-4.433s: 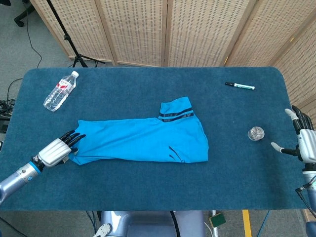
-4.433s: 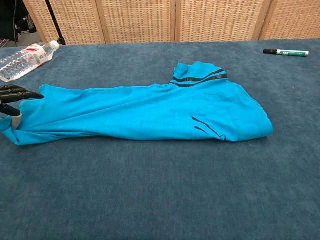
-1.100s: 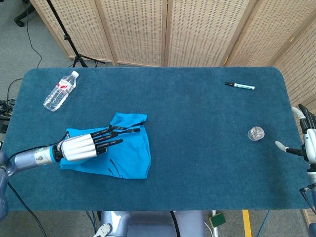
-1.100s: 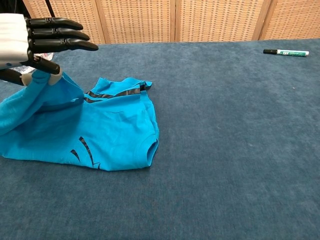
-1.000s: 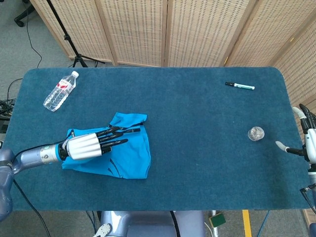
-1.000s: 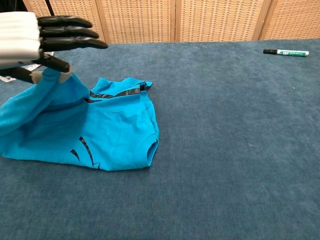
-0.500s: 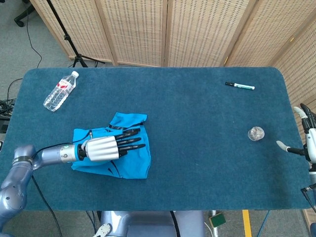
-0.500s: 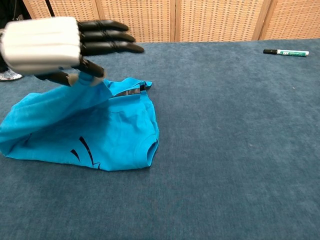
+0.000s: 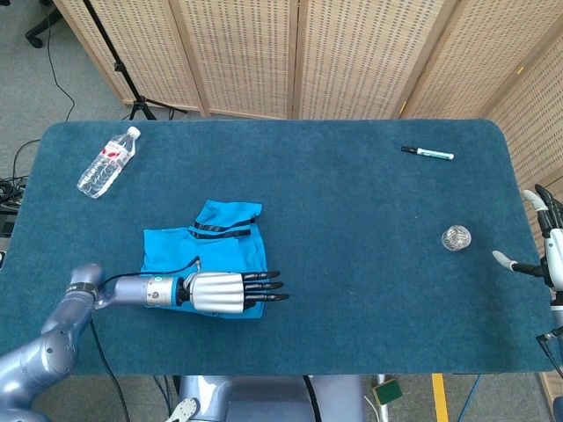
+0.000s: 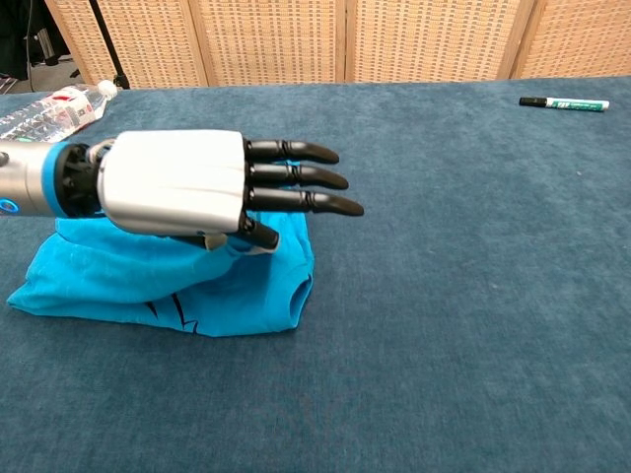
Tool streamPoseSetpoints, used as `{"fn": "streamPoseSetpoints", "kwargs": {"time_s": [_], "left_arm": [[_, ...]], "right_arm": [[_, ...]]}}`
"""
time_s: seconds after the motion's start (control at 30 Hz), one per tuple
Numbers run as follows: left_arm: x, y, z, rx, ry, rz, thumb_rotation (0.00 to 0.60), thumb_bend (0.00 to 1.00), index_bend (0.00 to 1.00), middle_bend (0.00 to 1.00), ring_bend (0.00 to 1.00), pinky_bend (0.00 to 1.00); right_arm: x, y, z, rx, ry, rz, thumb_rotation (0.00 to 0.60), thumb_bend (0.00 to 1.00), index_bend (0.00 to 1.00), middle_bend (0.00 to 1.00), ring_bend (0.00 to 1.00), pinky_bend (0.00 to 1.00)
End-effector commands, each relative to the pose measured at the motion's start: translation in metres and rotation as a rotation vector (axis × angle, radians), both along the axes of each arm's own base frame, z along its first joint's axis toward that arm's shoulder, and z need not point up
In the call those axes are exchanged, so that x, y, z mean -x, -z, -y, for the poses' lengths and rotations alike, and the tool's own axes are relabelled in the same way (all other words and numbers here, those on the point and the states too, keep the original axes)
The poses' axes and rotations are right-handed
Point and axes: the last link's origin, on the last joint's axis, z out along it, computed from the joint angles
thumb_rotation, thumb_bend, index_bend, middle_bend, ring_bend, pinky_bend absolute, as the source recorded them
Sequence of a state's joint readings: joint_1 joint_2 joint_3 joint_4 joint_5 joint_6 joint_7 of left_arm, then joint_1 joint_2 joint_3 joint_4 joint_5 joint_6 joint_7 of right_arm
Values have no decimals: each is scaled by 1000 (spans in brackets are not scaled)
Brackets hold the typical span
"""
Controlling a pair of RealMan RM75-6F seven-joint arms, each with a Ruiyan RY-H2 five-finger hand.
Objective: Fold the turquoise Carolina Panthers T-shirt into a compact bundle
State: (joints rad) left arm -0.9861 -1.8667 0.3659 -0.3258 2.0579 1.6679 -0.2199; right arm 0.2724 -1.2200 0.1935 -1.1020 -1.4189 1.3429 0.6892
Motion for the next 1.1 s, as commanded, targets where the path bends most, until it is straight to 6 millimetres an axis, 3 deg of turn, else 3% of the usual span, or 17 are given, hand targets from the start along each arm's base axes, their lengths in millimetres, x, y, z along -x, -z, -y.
{"fn": "streamPoseSetpoints", "kwargs": {"time_s": [0.03,0.13,0.23,0.53,0.6,0.7,0.93,1.1], "left_arm": [[1,8,2,3,-28,0,600,484,677,0,0,0],[4,13,4,15,-78,11,600,238,157,0,0,0],[5,12,5,32,-162,70,600,44,3,0,0,0],[3,-8,-6,86,-406,245,600,0,8,0,0,0],[7,-12,-14,73,-519,249,600,13,107,0,0,0],[11,-21,-24,45,-717,212,600,72,225,0,0,0],[6,-41,-37,-39,-1029,168,600,271,293,0,0,0],[10,-44,-46,-65,-1156,159,600,349,329,0,0,0]], "right_arm": [[0,0,0,1,0,1,600,0,0,0,0,0],[1,-1,0,3,0,2,600,0,0,0,0,0],[1,-1,0,3,3,3,600,0,0,0,0,0],[0,0,-1,0,1,0,600,0,0,0,0,0],[0,0,-1,0,1,0,600,0,0,0,0,0],[0,0,-1,-2,0,-1,600,0,0,0,0,0],[0,0,-1,-4,0,-1,600,0,0,0,0,0],[1,-1,0,-2,4,2,600,0,0,0,0,0]]}}
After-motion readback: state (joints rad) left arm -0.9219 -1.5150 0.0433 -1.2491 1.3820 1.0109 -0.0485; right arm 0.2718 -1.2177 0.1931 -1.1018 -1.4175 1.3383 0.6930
